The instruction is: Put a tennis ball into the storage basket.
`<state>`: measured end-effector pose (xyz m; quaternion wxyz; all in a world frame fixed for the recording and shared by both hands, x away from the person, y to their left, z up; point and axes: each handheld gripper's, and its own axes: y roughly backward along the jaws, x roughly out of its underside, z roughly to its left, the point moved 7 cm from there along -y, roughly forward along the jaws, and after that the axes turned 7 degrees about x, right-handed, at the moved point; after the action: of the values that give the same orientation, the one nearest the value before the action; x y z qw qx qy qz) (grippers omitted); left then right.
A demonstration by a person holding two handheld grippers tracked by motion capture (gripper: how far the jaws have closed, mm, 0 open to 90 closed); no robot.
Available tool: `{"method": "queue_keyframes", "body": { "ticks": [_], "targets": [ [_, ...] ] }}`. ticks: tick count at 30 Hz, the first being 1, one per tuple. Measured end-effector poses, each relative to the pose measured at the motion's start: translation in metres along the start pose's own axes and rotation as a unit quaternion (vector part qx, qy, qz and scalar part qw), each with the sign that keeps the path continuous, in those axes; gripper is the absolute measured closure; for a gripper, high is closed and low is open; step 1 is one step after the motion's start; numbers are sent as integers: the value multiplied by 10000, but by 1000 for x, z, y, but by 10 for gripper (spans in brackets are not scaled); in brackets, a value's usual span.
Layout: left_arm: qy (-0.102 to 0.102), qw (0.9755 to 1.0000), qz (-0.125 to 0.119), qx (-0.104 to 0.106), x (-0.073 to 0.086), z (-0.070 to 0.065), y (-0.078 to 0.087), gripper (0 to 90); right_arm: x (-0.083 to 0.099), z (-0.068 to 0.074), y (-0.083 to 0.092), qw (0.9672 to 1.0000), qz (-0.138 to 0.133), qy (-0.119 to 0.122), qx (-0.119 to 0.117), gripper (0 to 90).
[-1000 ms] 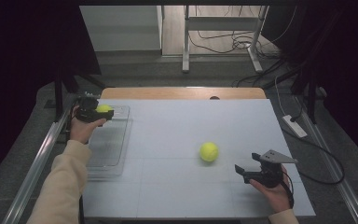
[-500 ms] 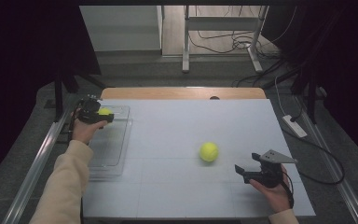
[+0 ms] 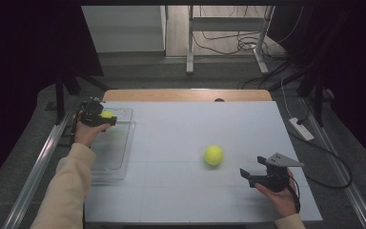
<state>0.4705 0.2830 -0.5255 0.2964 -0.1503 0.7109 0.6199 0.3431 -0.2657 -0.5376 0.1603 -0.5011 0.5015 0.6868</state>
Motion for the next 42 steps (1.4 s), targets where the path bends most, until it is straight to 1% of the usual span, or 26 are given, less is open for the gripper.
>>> {"method": "queue_keyframes", "body": {
  "ticks": [2,3,4,5,6,8,13,15,17,18,20,22,24,25,28,32,35,36,37,38,41,42],
  "targets": [
    [0,10000,-11,-19,0,1,0,265,0,0,0,10000,-3,-8,-1,111],
    [-10,10000,-69,-17,0,1,0,257,0,0,0,10000,-3,-7,-1,111],
    [42,9998,-165,74,-2,0,2,242,0,0,0,10000,-1,-6,-1,111],
    [93,9997,-173,140,-2,-1,3,198,0,0,0,10000,-1,-3,-1,111],
    [149,9995,-205,212,-3,-2,5,179,0,0,0,10000,-1,-4,-1,111],
    [154,9989,-324,291,-6,-4,9,148,0,-1,0,10000,-2,-12,4,111],
    [281,9962,-634,528,-10,-7,20,129,0,0,1,10000,-6,3,1,110],
    [266,9959,-682,534,-10,-7,22,128,0,0,0,10000,-10,6,-1,110],
    [253,9945,-773,664,-10,-8,28,127,-1,-1,0,10000,-11,1,4,110],
    [243,9940,-808,691,-11,-9,30,127,-1,-1,0,10000,-3,4,14,110],
    [263,9922,-914,806,-11,-11,35,127,-1,-1,0,10000,-3,-10,10,110],
    [250,9910,-962,900,-10,-13,39,127,-1,-1,0,10000,-15,-8,-1,111],
    [249,9885,-1060,1049,-12,-18,44,128,-1,-2,0,10000,-16,-12,3,110],
    [249,9885,-1060,1049,-12,-18,44,129,-1,-2,0,10000,-16,-12,3,110],
    [177,9859,-1203,1150,-15,-24,52,130,-1,-3,1,10000,-21,-46,9,110],
    [88,9826,-1304,1323,-16,-30,58,131,-1,-4,2,10000,-37,-80,22,110],
    [0,9791,-1425,1454,-18,-37,64,132,0,-5,3,10000,-35,-81,43,110],
    [0,9791,-1425,1454,-18,-37,64,132,0,-5,3,10000,-35,-81,43,110],
    [-59,9771,-1489,1516,-19,-41,67,132,0,-5,4,10000,-38,-69,55,110],
    [-91,9760,-1530,1548,-20,-44,69,133,0,-5,4,9999,-34,-64,82,110],
    [-154,9737,-1599,1616,-21,-51,74,132,0,-4,5,9999,-37,-80,84,110],
    [-186,9723,-1632,1661,-21,-54,76,132,-1,-4,5,9999,-42,-53,82,110]
  ]
}}
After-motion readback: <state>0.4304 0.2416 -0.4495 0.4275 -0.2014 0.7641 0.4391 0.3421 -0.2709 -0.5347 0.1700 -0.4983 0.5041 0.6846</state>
